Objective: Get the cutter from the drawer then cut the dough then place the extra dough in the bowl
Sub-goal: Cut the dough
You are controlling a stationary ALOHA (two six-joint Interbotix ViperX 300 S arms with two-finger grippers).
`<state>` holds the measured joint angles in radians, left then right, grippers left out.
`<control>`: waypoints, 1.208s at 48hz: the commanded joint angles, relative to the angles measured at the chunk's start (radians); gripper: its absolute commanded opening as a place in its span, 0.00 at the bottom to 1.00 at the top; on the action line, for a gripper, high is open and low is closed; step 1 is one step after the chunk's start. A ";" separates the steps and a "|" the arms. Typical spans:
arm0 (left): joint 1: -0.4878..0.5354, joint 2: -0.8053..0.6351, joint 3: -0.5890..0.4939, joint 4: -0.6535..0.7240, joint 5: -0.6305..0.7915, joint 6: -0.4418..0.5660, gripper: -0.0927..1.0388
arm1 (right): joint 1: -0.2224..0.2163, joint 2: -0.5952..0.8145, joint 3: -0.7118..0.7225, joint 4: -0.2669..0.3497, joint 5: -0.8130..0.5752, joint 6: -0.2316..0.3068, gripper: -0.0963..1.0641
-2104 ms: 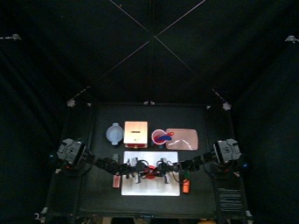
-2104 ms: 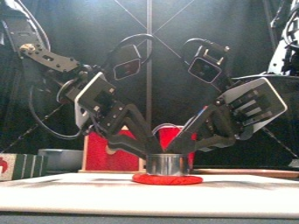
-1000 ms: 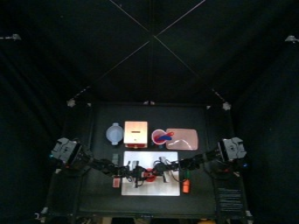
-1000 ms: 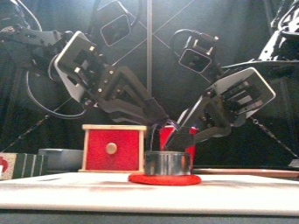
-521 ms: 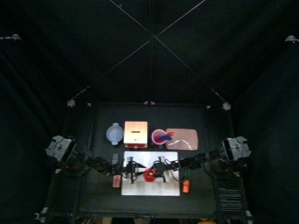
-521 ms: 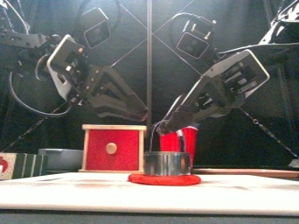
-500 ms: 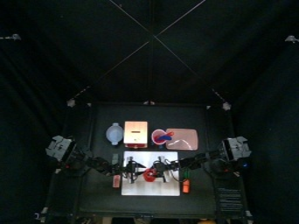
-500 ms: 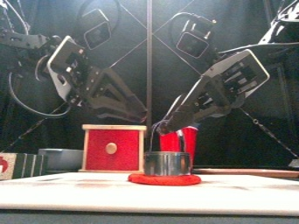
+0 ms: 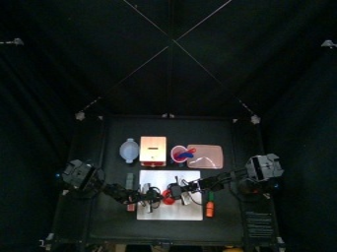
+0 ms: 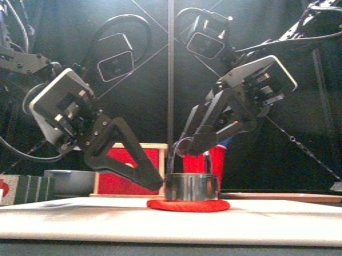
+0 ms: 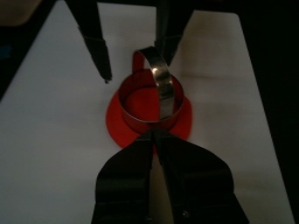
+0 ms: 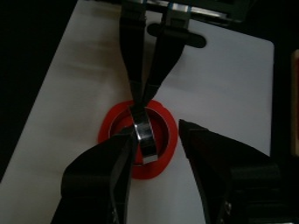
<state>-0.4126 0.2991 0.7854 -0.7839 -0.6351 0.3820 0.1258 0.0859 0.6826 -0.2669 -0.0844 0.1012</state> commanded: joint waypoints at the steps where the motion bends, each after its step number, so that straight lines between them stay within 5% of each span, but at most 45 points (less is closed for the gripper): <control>1: 0.003 0.006 -0.021 -0.005 0.008 0.000 0.55 | 0.002 -0.037 -0.020 -0.002 0.000 0.000 0.77; 43: 0.032 0.043 -0.020 -0.095 0.061 0.003 0.55 | 0.028 -0.020 -0.028 -0.023 0.005 -0.002 0.74; 58: 0.032 0.041 -0.017 -0.098 0.061 0.003 0.55 | 0.044 -0.020 -0.032 -0.023 0.005 -0.002 0.58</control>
<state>-0.3912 0.3421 0.7624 -0.8744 -0.5860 0.3835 0.1641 0.0859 0.6750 -0.2899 -0.0752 0.0982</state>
